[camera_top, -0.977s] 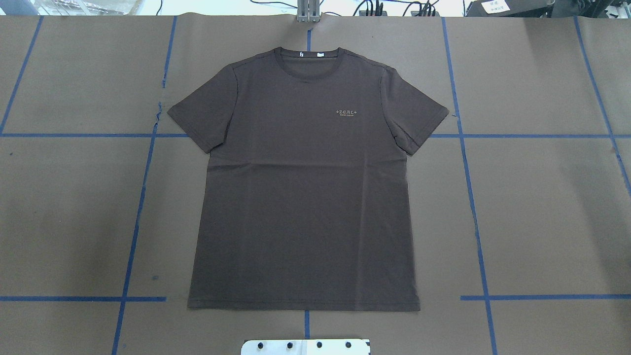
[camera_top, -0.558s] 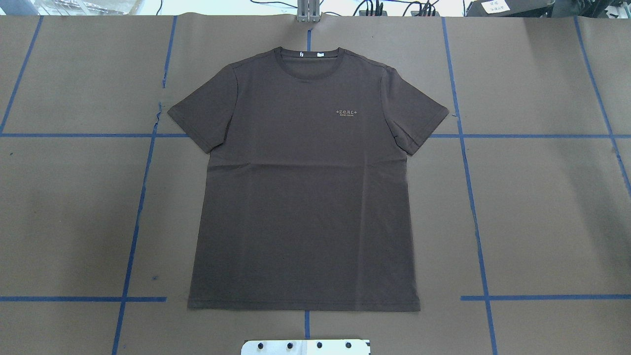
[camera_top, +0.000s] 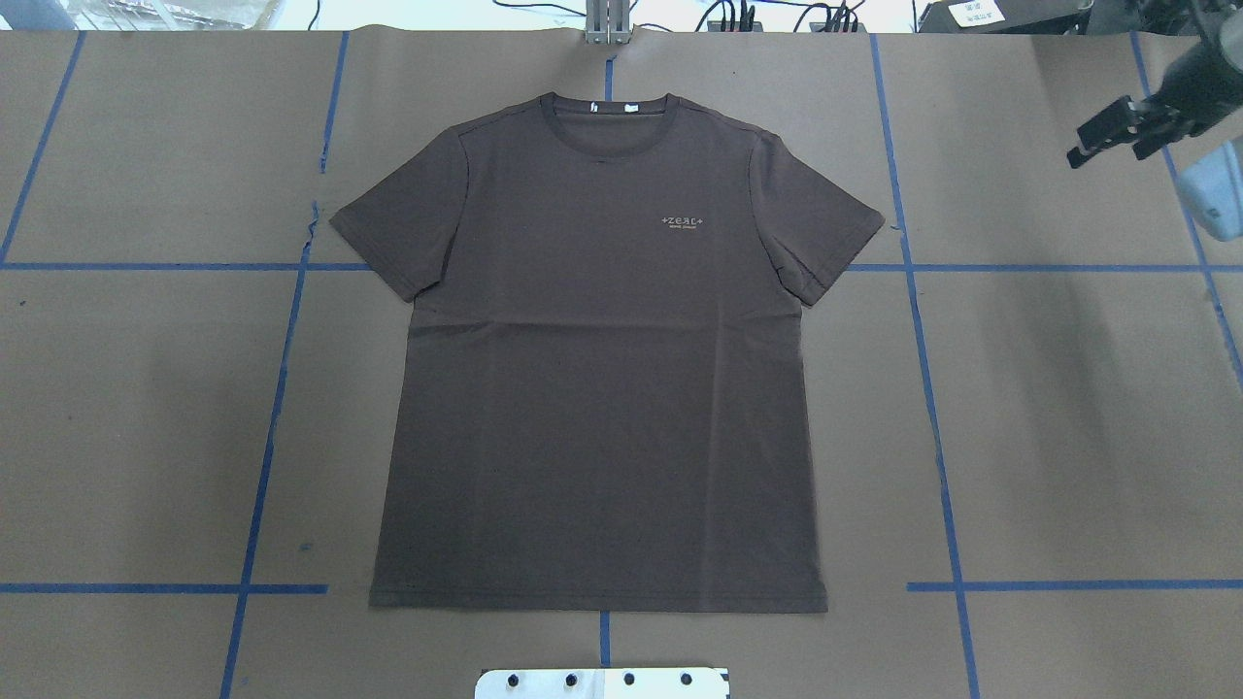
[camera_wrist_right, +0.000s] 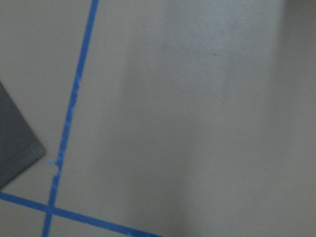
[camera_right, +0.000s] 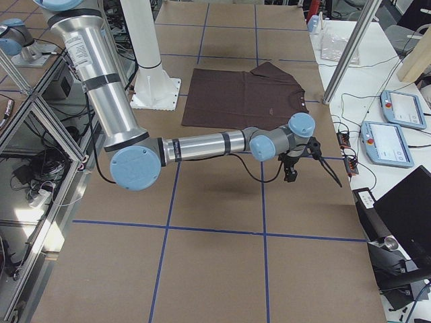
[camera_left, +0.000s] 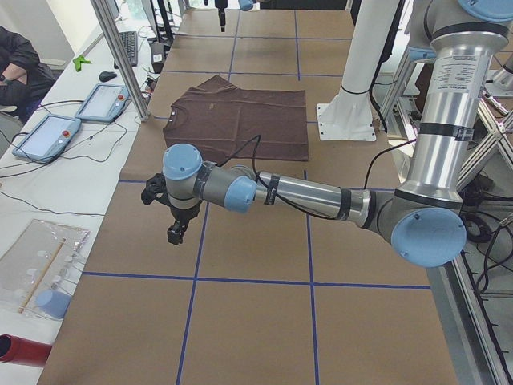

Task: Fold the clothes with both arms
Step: 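Move the right gripper to the sleeve nearest it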

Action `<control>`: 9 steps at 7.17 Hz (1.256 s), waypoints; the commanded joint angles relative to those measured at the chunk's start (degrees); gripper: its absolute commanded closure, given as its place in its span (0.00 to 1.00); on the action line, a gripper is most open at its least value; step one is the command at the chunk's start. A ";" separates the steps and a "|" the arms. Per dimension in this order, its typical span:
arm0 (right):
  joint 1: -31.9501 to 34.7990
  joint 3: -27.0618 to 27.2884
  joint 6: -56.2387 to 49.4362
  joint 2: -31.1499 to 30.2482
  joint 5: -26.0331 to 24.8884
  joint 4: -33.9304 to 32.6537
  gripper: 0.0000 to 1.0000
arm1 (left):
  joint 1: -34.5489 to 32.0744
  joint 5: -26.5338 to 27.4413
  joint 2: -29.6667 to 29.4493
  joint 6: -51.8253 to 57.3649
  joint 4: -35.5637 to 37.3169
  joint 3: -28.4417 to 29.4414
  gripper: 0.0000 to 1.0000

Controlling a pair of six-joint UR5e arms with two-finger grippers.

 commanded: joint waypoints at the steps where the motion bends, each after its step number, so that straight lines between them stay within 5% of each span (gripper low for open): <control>1: -6.53 -3.45 13.90 9.31 -2.55 0.36 0.00 | 0.19 -0.01 -1.42 -3.22 -2.62 0.68 0.00; 4: -17.08 -11.62 30.70 11.81 -14.49 16.93 0.00 | 0.19 -0.09 -0.54 -4.17 -7.01 1.47 0.00; 9: -18.78 -12.08 31.01 11.54 -15.14 14.43 0.12 | 0.28 -0.18 -0.72 -5.33 -7.10 1.29 0.00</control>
